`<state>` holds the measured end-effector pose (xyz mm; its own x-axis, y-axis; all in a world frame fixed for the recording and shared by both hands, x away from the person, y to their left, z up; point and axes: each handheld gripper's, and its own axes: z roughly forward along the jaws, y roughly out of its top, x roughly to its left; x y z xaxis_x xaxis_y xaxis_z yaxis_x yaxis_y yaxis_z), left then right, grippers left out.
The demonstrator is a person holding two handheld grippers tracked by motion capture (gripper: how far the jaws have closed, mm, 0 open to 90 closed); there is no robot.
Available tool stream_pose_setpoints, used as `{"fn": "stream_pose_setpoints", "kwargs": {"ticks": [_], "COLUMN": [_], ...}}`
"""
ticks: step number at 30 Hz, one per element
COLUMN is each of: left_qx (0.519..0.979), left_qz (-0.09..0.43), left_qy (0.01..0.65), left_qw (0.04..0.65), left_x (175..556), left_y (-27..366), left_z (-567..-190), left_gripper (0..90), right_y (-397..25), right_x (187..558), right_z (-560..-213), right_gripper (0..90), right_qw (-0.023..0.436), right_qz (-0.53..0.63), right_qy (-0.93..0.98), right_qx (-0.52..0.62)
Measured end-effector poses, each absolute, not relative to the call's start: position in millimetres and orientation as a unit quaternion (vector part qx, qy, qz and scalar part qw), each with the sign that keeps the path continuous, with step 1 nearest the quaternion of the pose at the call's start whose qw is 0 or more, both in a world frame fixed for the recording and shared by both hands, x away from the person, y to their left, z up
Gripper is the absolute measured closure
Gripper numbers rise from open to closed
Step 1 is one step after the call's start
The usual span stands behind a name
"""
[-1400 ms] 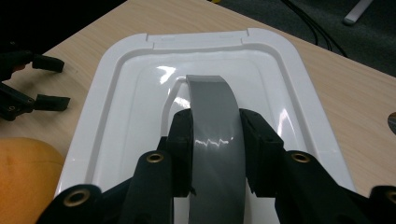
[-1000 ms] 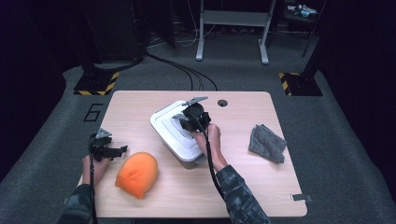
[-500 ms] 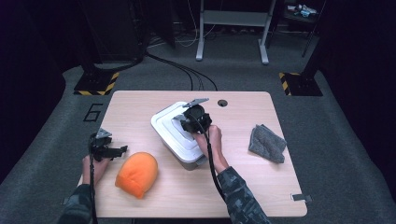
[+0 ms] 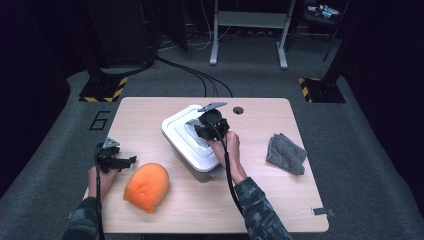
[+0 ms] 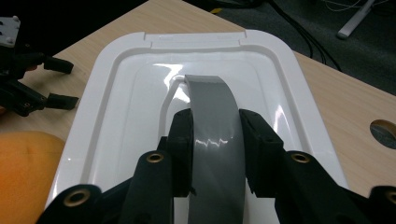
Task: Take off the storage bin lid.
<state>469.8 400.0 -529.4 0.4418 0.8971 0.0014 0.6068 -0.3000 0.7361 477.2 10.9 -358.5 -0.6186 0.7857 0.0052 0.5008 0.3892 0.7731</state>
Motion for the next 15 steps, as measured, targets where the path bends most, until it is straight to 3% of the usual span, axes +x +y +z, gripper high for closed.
{"fn": "stream_pose_setpoints", "kwargs": {"ticks": [15], "left_qx": [0.777], "left_qz": [0.213], "left_qy": [0.484], "left_qw": [0.341], "left_x": [469.8], "left_y": [400.0], "left_z": [-529.4], "left_gripper": [11.1], "right_y": [-5.3], "right_x": [478.1], "right_z": [-342.0], "right_gripper": [67.0], "right_qw": [0.198], "right_qz": [0.396], "right_qy": [0.803], "right_qx": [0.398]}}
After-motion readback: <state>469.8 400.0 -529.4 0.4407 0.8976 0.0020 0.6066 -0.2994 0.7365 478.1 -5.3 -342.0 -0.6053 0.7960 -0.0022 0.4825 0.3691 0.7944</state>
